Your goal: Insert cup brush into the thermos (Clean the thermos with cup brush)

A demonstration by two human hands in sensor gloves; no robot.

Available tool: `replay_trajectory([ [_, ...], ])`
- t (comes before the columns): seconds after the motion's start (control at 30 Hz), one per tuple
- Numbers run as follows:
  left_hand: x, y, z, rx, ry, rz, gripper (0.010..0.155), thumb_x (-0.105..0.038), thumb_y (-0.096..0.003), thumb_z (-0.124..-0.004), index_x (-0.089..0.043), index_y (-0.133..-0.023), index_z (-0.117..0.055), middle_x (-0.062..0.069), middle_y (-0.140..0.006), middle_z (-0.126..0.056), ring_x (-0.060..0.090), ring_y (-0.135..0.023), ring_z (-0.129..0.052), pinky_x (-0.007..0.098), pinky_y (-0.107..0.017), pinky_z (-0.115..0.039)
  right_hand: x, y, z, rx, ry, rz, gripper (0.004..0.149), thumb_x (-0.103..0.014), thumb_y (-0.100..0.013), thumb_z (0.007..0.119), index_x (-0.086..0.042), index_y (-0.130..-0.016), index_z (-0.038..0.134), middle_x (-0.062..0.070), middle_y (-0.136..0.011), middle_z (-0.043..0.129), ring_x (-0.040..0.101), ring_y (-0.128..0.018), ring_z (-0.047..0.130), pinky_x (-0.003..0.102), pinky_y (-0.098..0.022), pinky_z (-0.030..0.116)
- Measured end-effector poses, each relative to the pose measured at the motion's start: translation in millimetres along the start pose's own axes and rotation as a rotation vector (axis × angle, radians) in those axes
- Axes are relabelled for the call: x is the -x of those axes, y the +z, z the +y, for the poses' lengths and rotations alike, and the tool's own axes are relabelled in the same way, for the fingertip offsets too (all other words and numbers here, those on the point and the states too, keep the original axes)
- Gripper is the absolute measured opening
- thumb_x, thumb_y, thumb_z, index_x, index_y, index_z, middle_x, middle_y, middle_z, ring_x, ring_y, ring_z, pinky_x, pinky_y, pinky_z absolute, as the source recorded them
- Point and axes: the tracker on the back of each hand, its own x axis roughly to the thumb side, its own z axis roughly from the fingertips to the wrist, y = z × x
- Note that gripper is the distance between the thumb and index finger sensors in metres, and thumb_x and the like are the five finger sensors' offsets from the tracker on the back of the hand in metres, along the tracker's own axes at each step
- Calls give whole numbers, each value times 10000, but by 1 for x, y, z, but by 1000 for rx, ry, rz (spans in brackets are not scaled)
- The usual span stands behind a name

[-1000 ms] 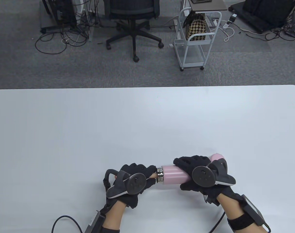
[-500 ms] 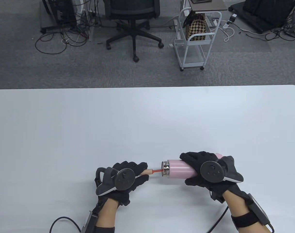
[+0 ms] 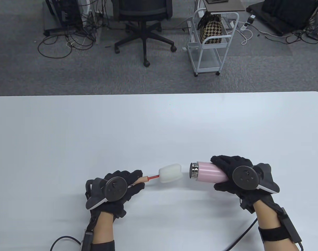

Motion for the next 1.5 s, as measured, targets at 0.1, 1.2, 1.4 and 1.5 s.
replay_trajectory([
  [0.1,-2,0,0,-1,-17,-8,544,-643,-522,-810,-386,-1001,-811,-47,-810,-1004,166,-643,-1023,497,-607,-783,4,1,-2,3,-18,10,768,-585,-366,956,-343,-999,597,6,-1104,594,387,-1019,635,620,-681,616],
  [1.2,-57,-12,-25,156,-80,-192,522,-612,-520,-841,-426,-1004,-791,-73,-764,-1008,158,-600,-1020,522,-622,-763,-62,-6,38,-79,59,-221,761,-615,-380,931,-326,-999,597,18,-1091,612,410,-986,671,598,-660,657],
  [1.4,-68,-14,-33,198,-128,-222,303,-618,-589,-792,-539,-880,-817,-116,-799,-979,138,-631,-1011,513,-635,-757,-86,-6,51,-109,14,-232,751,-629,-409,902,-301,-1007,586,60,-1088,612,433,-964,684,593,-651,668],
  [1.5,-67,-14,-34,199,-91,-222,305,-621,-580,-796,-512,-858,-858,-113,-805,-980,144,-635,-1011,518,-636,-753,-88,-6,55,-117,14,-241,756,-629,-411,901,-293,-1010,584,63,-1088,611,433,-964,683,593,-650,668],
])
